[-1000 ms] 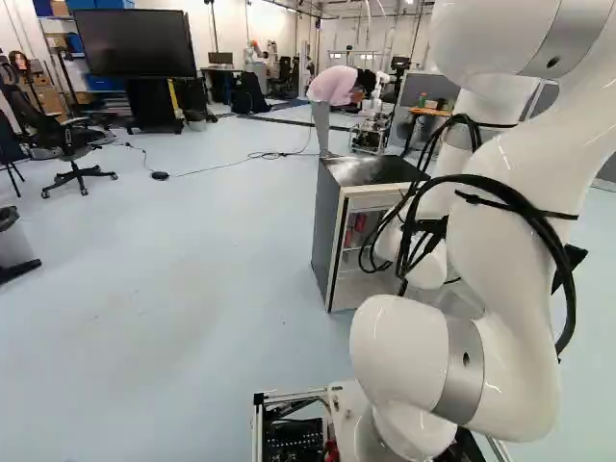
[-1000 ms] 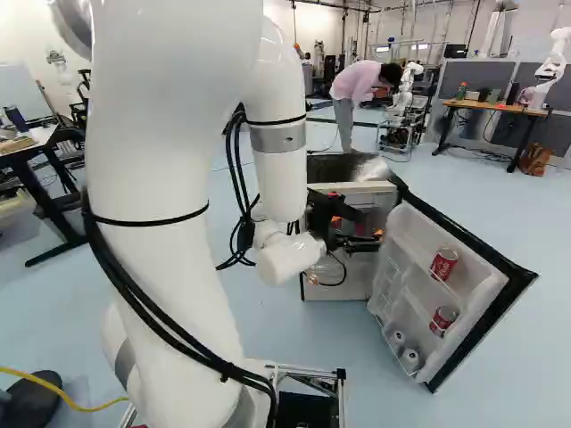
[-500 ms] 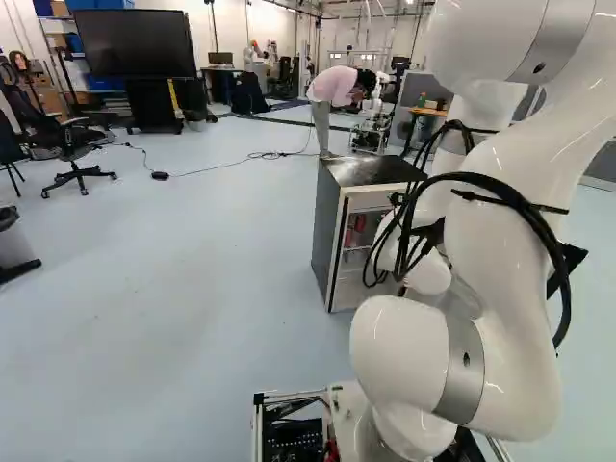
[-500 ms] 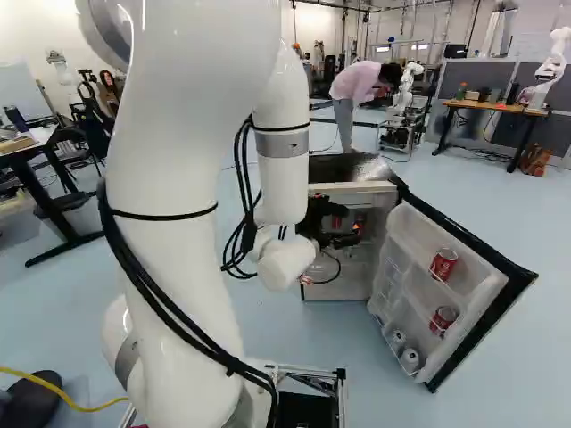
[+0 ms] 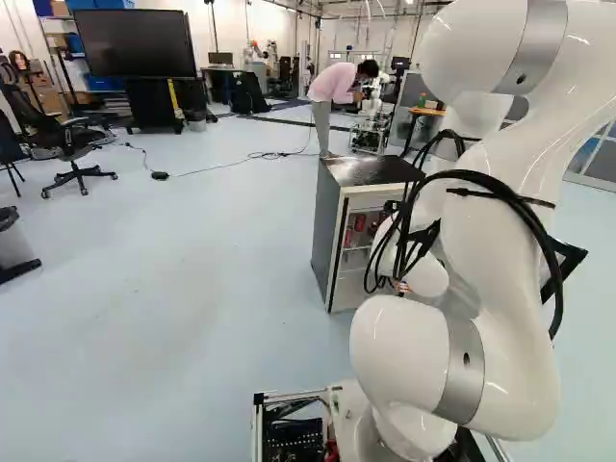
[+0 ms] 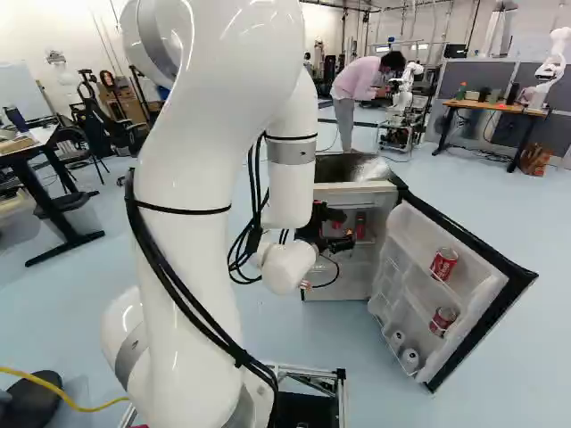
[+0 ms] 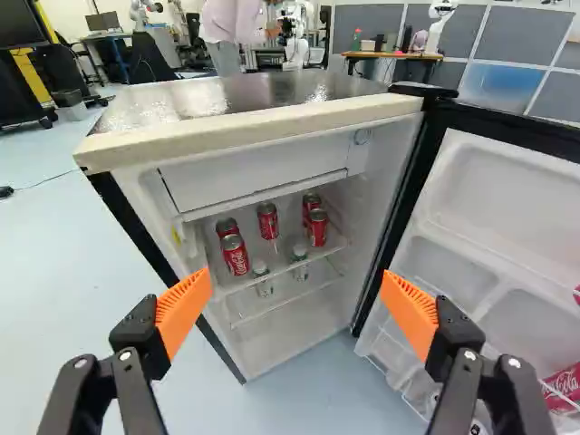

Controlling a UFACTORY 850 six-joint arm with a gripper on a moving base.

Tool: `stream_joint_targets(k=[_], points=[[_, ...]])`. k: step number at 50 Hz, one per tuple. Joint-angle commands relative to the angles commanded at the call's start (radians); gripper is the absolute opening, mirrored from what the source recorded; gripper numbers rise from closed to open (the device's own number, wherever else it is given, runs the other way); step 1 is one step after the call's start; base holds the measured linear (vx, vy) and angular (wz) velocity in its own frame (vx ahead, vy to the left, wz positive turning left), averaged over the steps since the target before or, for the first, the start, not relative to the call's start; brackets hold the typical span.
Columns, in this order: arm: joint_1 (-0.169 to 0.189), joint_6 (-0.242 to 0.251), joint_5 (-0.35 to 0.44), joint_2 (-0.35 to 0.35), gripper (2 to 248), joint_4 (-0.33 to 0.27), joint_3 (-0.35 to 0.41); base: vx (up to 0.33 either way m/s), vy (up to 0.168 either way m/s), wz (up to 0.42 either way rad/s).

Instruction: Grab a drink from the fridge

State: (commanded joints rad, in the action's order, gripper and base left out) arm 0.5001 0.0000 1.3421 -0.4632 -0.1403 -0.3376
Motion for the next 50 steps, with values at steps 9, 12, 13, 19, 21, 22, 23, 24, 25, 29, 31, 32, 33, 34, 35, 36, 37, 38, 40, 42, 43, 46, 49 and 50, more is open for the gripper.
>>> stream_joint_targets(k=[9, 12, 13, 19, 21, 22, 23, 24, 25, 29, 31, 32, 33, 34, 35, 36, 37, 38, 40, 42, 43, 46, 49, 50], points=[[-0.002, 0.0, 0.0, -0.036, 247, 0.0, -0.017, 0.0, 0.0, 0.0], [-0.003, 0.0, 0.0, -0.048, 247, 0.0, -0.023, 0.0, 0.0, 0.0], [-0.003, 0.0, 0.0, -0.052, 247, 0.0, -0.025, 0.0, 0.0, 0.0], [-0.005, 0.0, 0.0, -0.077, 247, 0.0, -0.039, 0.0, 0.0, 0.0], [-0.006, 0.0, 0.0, -0.086, 247, 0.0, -0.044, 0.0, 0.0, 0.0], [-0.006, 0.0, 0.0, -0.09, 247, 0.0, -0.047, 0.0, 0.0, 0.0], [-0.007, 0.0, 0.0, -0.095, 247, 0.0, -0.05, 0.0, 0.0, 0.0], [-0.007, 0.0, 0.0, -0.099, 247, 0.0, -0.052, 0.0, 0.0, 0.0], [-0.008, 0.0, 0.0, -0.104, 247, 0.0, -0.055, 0.0, 0.0, 0.0], [-0.011, 0.0, 0.0, -0.122, 247, 0.0, -0.068, 0.0, 0.0, 0.0], [-0.012, 0.0, 0.0, -0.132, 247, 0.0, -0.075, 0.0, 0.0, 0.0], [-0.012, 0.0, 0.0, -0.137, 247, 0.0, -0.079, 0.0, 0.0, 0.0], [-0.013, 0.0, 0.0, -0.142, 247, 0.0, -0.083, 0.0, 0.0, 0.0], [-0.014, 0.0, 0.0, -0.147, 247, 0.0, -0.086, 0.0, 0.0, 0.0], [-0.014, 0.0, 0.0, -0.152, 247, 0.0, -0.09, 0.0, 0.0, 0.0], [-0.015, 0.0, 0.0, -0.157, 247, 0.0, -0.094, 0.0, 0.0, 0.0], [-0.015, 0.0, 0.0, -0.162, 247, 0.0, -0.098, 0.0, 0.0, 0.0], [-0.016, 0.0, 0.0, -0.168, 247, 0.0, -0.103, 0.0, 0.0, 0.0], [-0.017, 0.0, 0.0, -0.177, 247, 0.0, -0.11, 0.0, 0.0, 0.0], [-0.017, 0.0, 0.0, -0.186, 247, 0.0, -0.117, 0.0, 0.0, 0.0], [-0.018, 0.0, 0.0, -0.191, 247, 0.0, -0.121, 0.0, 0.0, 0.0], [-0.019, 0.0, 0.0, -0.206, 247, 0.0, -0.133, 0.0, 0.0, 0.0], [-0.021, 0.0, 0.0, -0.221, 247, 0.0, -0.145, 0.0, 0.0, 0.0], [-0.021, 0.0, 0.0, -0.226, 247, 0.0, -0.149, 0.0, 0.0, 0.0]])
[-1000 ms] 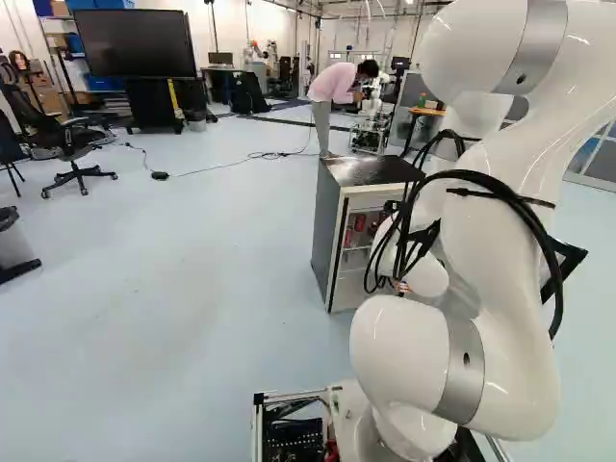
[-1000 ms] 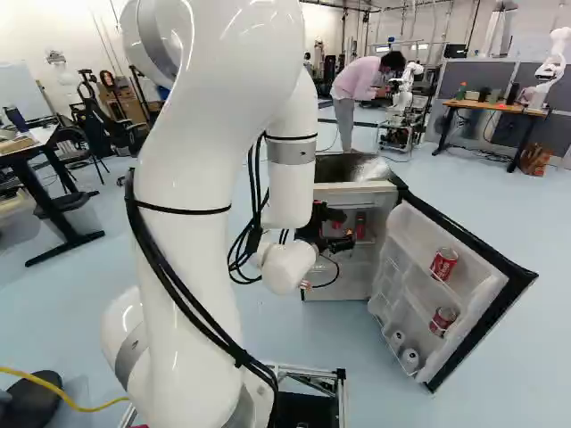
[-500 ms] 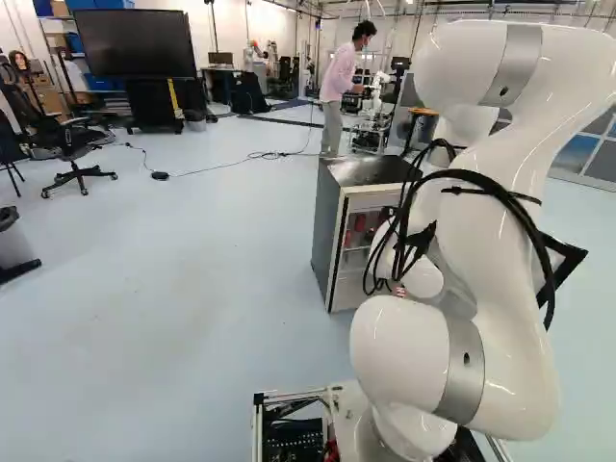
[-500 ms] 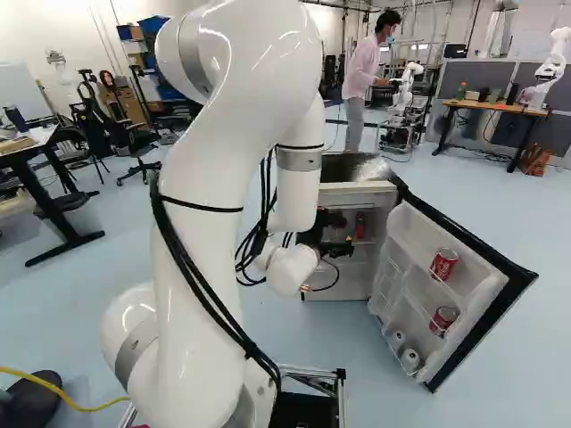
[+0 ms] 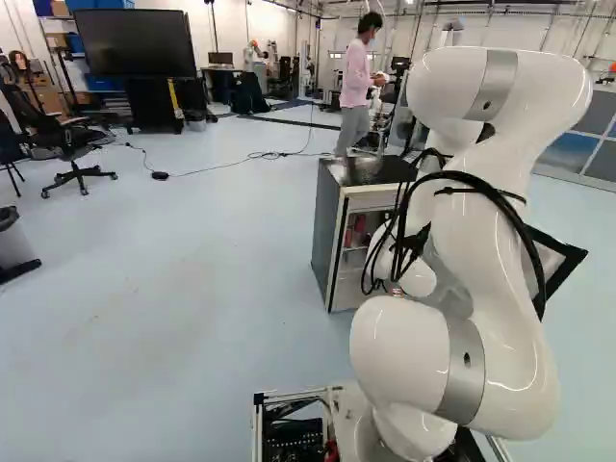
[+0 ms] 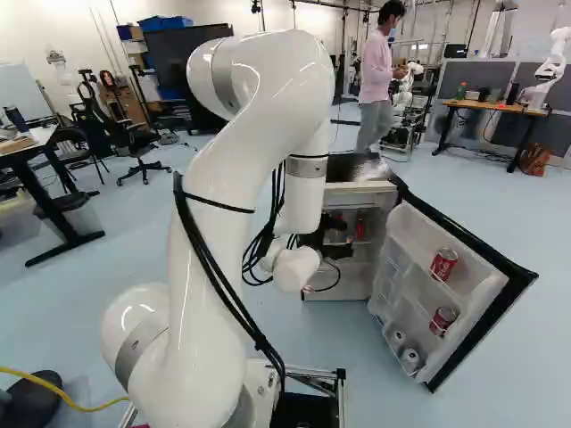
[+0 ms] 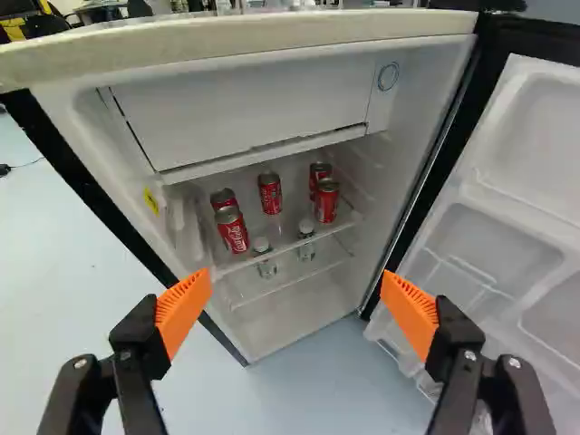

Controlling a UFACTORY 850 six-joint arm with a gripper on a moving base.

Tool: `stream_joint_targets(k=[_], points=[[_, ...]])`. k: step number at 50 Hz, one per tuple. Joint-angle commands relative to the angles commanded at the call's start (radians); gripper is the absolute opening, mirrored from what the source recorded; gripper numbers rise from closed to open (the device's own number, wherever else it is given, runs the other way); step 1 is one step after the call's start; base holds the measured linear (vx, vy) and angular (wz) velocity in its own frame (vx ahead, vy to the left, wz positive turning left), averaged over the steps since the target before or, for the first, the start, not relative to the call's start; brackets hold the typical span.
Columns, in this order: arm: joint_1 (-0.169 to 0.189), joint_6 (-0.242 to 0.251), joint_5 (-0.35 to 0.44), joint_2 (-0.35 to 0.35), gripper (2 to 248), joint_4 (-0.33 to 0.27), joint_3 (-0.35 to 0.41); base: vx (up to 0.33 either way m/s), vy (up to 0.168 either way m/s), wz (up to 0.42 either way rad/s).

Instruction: Grab a drink from the fridge

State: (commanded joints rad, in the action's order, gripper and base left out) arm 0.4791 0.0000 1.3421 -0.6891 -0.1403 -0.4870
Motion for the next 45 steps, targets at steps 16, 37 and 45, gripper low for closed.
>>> stream_joint_targets(k=[16, 37, 45], points=[[-0.007, 0.0, 0.0, -0.078, 247, 0.0, -0.066, 0.0, 0.0, 0.0], [-0.015, 0.0, 0.0, -0.178, 247, 0.0, -0.155, 0.0, 0.0, 0.0], [-0.018, 0.0, 0.0, -0.216, 247, 0.0, -0.19, 0.0, 0.0, 0.0]])
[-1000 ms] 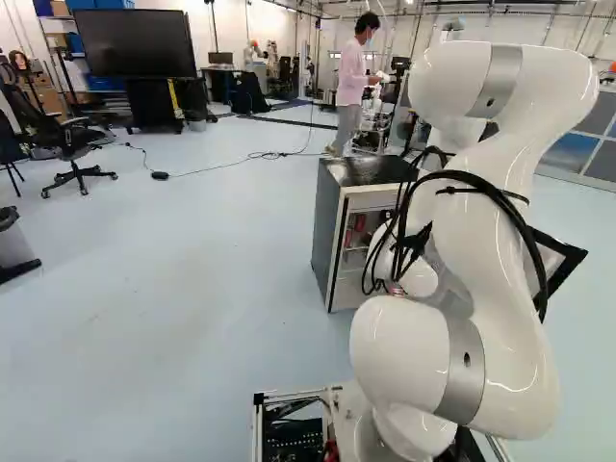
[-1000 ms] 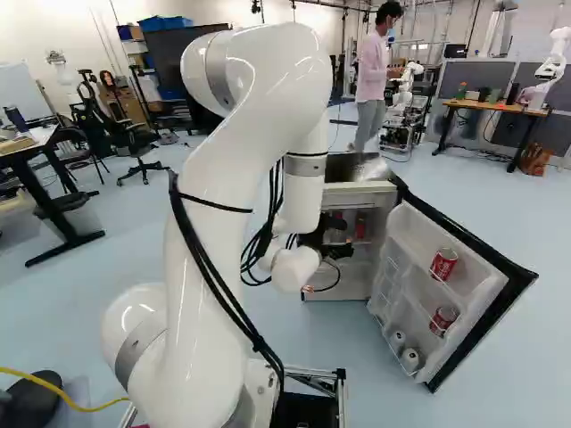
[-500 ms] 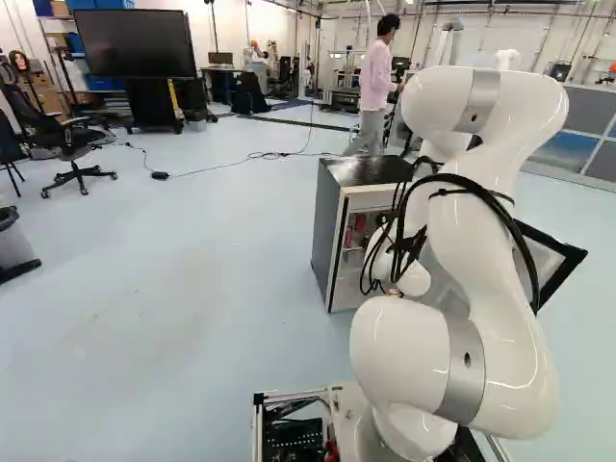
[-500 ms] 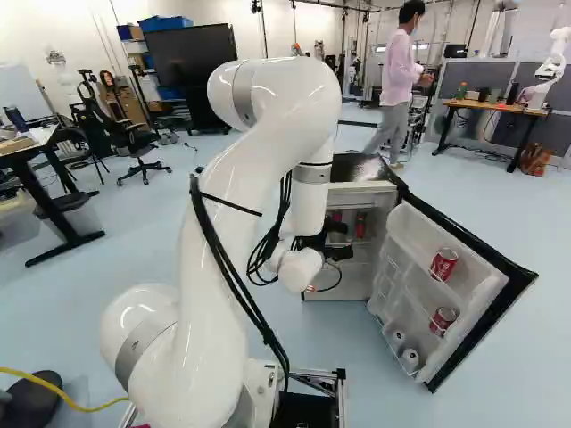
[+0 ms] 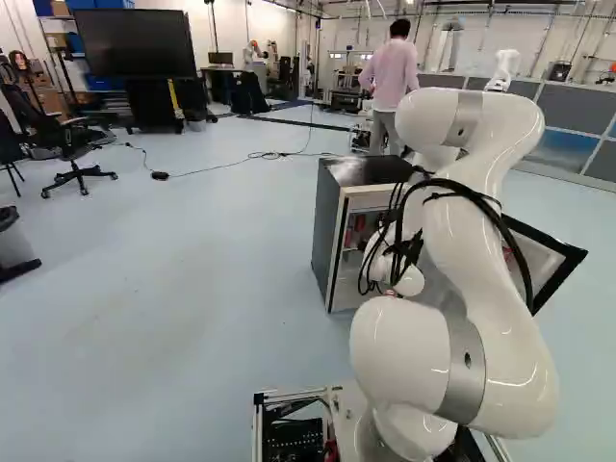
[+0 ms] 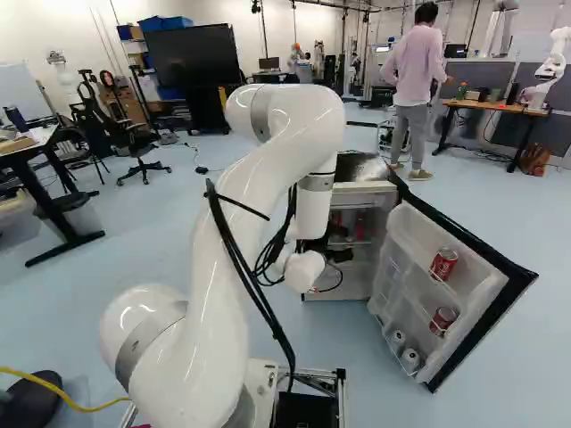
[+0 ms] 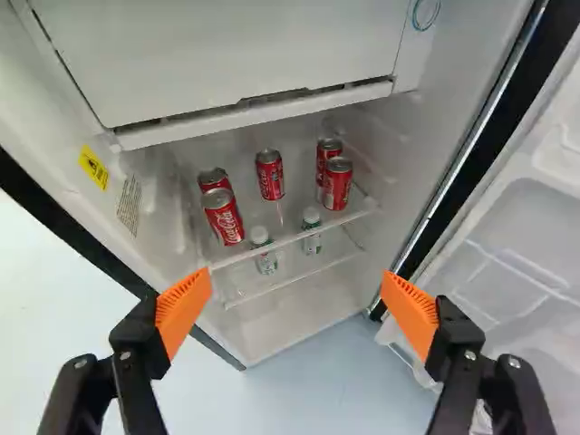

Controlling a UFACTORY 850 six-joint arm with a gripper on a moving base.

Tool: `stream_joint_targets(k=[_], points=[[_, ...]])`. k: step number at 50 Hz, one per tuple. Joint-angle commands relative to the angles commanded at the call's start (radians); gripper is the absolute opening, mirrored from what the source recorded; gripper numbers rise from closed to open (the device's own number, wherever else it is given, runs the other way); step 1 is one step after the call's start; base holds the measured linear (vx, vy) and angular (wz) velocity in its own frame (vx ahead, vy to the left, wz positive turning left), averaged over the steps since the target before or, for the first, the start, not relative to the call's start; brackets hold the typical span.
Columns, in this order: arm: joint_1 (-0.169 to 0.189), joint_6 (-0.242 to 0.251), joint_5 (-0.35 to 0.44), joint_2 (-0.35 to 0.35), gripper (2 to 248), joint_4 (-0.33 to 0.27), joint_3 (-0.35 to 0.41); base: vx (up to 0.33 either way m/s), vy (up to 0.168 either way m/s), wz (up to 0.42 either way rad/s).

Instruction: Grab a drink from the fridge

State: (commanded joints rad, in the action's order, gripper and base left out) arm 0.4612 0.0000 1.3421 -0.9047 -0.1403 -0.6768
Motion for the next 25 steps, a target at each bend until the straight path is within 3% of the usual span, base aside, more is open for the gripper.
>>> stream_joint_targets(k=[25], points=[[0.003, 0.0, 0.0, -0.122, 247, 0.0, -0.125, 0.0, 0.0, 0.0]])
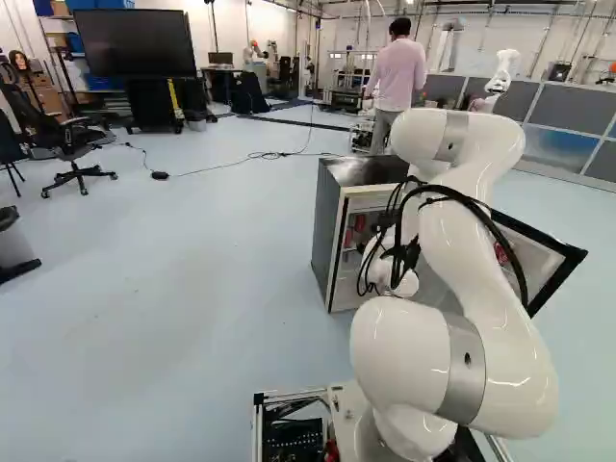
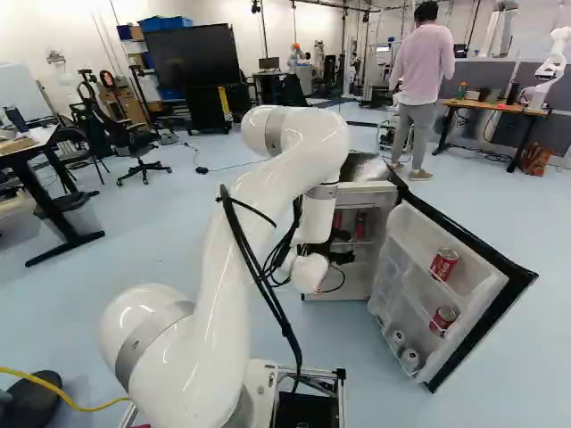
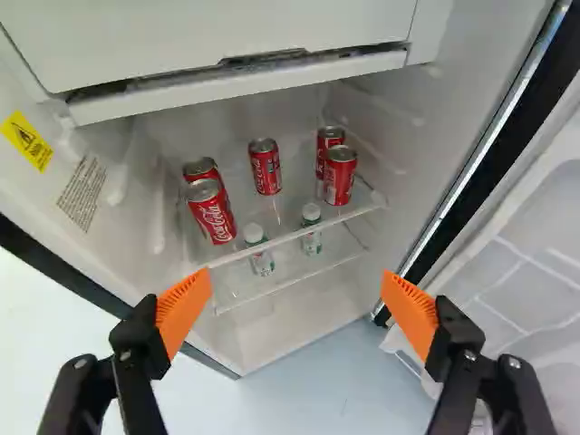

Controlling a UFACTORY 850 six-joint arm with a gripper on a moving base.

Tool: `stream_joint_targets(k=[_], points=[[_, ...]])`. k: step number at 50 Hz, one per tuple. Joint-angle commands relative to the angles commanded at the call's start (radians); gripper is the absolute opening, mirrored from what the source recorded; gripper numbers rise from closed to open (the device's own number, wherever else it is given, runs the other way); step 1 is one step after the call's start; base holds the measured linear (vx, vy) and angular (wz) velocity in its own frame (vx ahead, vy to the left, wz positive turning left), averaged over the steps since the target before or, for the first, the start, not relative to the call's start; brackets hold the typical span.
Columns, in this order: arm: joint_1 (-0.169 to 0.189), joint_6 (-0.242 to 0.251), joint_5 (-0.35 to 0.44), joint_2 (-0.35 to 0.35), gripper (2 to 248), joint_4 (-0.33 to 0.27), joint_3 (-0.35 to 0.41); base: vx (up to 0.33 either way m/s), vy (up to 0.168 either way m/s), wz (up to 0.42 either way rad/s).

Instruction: Grab a drink from the fridge

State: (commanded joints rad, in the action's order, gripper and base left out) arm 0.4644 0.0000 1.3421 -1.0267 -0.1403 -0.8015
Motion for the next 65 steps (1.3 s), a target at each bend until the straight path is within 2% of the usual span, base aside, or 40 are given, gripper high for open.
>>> stream_joint_targets(k=[18, 65], points=[[0.011, 0.0, 0.0, -0.084, 247, 0.0, -0.097, 0.0, 0.0, 0.0], [0.041, 0.0, 0.0, -0.173, 247, 0.0, -0.27, 0.0, 0.0, 0.0]])
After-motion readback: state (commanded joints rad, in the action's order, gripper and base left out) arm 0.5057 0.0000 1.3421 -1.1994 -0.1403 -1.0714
